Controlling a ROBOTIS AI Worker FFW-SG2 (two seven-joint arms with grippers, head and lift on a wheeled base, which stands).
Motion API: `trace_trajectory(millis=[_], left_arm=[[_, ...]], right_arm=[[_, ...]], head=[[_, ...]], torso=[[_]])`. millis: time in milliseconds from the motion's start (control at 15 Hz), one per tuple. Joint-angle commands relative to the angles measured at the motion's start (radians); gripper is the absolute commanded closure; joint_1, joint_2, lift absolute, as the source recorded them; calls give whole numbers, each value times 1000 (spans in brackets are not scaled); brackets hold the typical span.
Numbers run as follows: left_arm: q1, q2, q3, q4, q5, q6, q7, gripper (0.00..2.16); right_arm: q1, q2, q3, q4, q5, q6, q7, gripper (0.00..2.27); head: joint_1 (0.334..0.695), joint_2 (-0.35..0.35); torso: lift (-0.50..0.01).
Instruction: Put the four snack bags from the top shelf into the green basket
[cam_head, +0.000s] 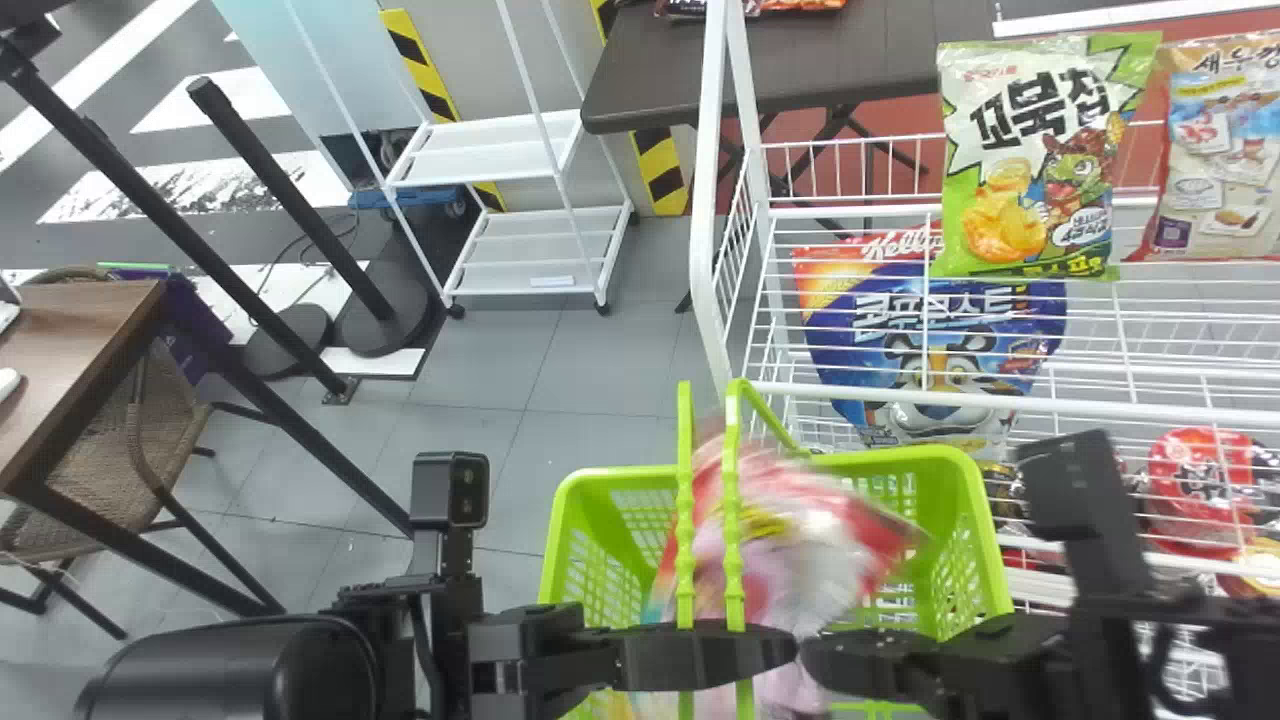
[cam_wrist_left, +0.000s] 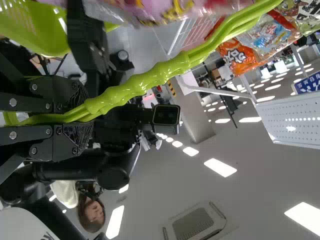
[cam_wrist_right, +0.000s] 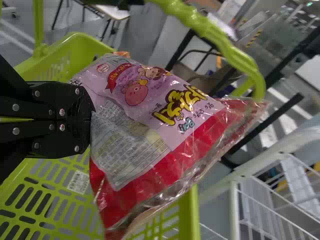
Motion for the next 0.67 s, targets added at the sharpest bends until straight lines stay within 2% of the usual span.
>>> trace_trajectory(millis=[0,133,200,267,333,400,600], left_arm=[[0,1,-6,0,8,0,-10,2148],[0,1,-8,-2,12,0,-10,2148],[0,4,-8,-2,15,0,-10,2148],[0,7,-8,-2,15,0,-10,2148],[0,10,-5,-2,15,0,-10,2148],[0,10,3,0,15,0,-10,2148],[0,12,15,0,15,0,-10,2148]], right_arm=[[-72,0,95,66,27,38,-24,2250],[-141,9,172,141,26,38,-67,2233],[-164,18,196,179,18,38,-85,1976],[-174,21,210,196,9,29,-93,1366],[-179,25,213,202,9,29,-95,154],[-181,25,205,201,7,32,-95,-2],[-159,12,80,140,-68,78,-85,66]], head=[[695,350],[695,350],[695,350],[695,350],[695,350],[695,350],[695,350]], torso=[[0],[0],[0],[0],[0],[0],[0]])
